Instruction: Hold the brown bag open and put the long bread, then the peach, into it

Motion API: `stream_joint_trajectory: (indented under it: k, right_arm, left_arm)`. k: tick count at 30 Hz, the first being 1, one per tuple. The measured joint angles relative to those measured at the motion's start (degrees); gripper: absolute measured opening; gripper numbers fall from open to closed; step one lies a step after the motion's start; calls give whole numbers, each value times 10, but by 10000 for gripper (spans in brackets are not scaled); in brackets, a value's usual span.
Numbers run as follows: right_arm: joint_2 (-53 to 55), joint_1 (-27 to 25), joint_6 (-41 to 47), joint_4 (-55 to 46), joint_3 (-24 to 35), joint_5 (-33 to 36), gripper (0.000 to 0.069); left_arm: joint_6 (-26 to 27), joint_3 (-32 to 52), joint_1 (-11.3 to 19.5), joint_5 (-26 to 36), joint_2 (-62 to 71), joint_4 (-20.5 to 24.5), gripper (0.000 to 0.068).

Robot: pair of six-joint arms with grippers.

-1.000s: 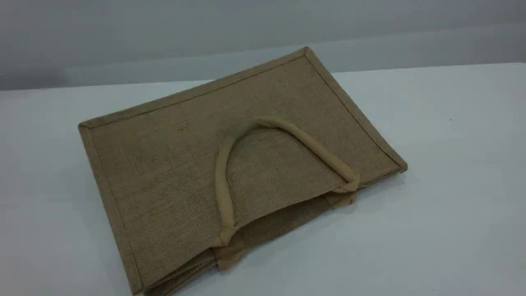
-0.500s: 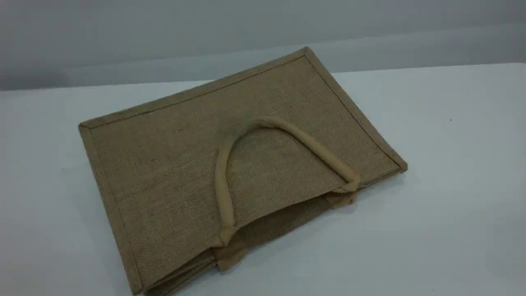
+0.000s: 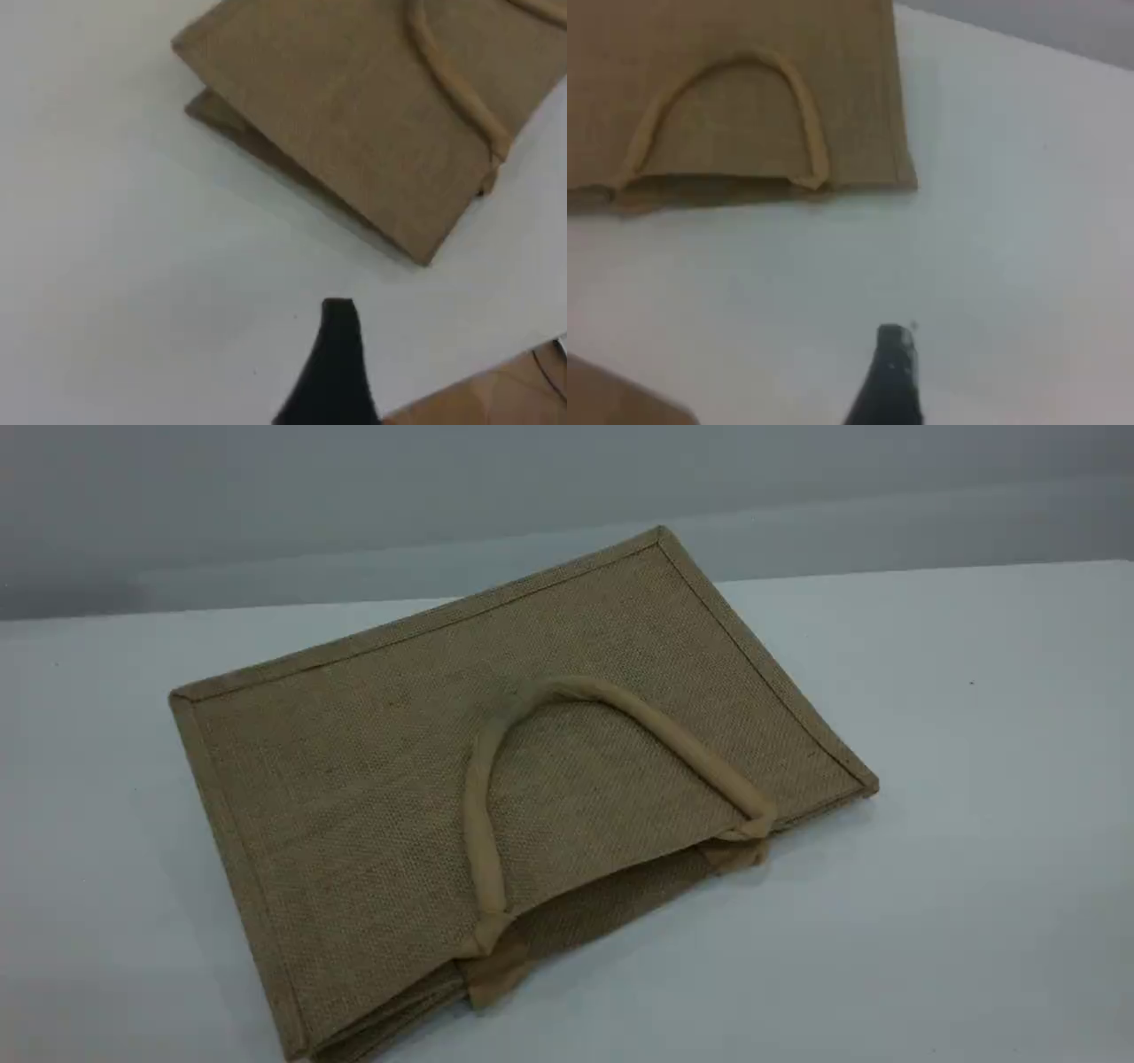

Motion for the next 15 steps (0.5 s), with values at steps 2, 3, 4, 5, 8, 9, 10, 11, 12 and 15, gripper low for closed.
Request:
stream_joint_trajectory:
  k: [2,3,4,5,8,9,10,11,12,15]
  right_arm:
    - [-9,0,0,0,0,-1,571]
    - [-14,0,0,0,0,-2,571]
    - [-18,0,0,0,1,-3,571]
    - [-24,0,0,0,4,-8,571]
    - [-40,0,0,0,19,-16,571]
    - [-45,0,0,0,23,-17,571]
    - [-49,0,0,-1,24,-17,571]
    - [-53,0,0,-2,23,-20,571]
    - [-58,0,0,-2,23,-21,571]
    - [-60,0,0,-2,23,-19,571]
  left_arm:
    - [0,3,0,-5,-2,2,584]
    - [0,3,0,-11,-3,4,584]
    - [0,3,0,-10,-3,4,584]
    - [0,3,0,-8,-3,5,584]
    - [0,3,0,-8,-3,6,584]
    - [0,3,0,-8,-3,6,584]
    - [0,3,0,-8,-3,6,584]
    - [0,3,0,-8,-3,7,584]
    - [0,3,0,-8,-3,7,585]
    - [0,3,0,-11,-3,7,585]
